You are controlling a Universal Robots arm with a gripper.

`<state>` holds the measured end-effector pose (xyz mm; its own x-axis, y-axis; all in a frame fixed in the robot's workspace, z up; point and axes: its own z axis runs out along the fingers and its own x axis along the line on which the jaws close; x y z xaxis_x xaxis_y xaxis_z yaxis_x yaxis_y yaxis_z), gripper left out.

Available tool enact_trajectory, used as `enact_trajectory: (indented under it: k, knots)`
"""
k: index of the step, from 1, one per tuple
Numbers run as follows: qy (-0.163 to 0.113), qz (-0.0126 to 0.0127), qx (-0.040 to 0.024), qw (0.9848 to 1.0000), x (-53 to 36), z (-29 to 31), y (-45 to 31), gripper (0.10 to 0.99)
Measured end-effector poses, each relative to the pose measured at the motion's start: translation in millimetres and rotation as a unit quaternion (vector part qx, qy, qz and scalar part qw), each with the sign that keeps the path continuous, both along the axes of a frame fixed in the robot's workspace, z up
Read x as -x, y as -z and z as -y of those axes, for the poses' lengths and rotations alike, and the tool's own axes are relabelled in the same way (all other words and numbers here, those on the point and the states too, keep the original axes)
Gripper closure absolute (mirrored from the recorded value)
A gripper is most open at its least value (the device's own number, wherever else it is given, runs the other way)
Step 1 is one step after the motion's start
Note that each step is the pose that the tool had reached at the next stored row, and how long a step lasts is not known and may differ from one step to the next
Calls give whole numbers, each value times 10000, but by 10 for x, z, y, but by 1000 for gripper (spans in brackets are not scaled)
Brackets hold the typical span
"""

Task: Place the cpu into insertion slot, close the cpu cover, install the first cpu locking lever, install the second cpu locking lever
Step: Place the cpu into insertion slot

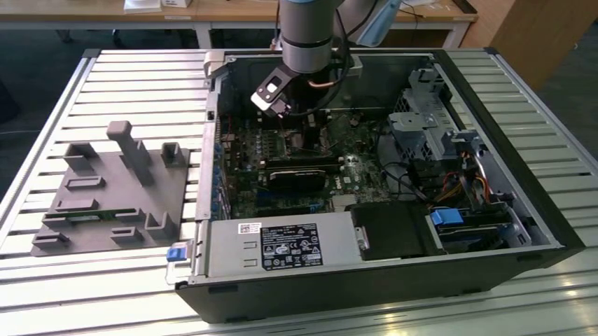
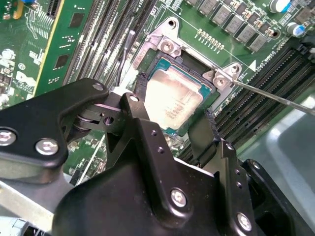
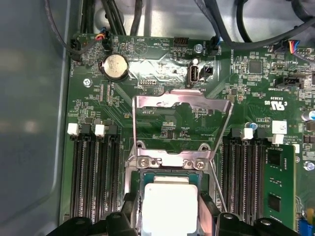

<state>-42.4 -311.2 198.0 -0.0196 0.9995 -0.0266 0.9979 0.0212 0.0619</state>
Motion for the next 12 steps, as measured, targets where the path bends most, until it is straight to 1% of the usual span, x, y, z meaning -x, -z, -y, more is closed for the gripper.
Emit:
enact_trajectory:
  k: [4, 6, 7, 8, 10, 11, 12]
  knots:
    - [0, -2, 1, 10000, 0, 0, -69, 475]
    - [0, -2, 0, 10000, 0, 0, -86, 490]
    - [0, -2, 0, 10000, 0, 2, -87, 553]
    - [-1, -2, -1, 10000, 0, 5, -87, 553]
    - [0, -3, 1, 10000, 0, 15, -89, 671]
    - [0, -3, 0, 10000, 0, 20, -89, 671]
    - [-1, -3, 0, 10000, 0, 24, -90, 729]
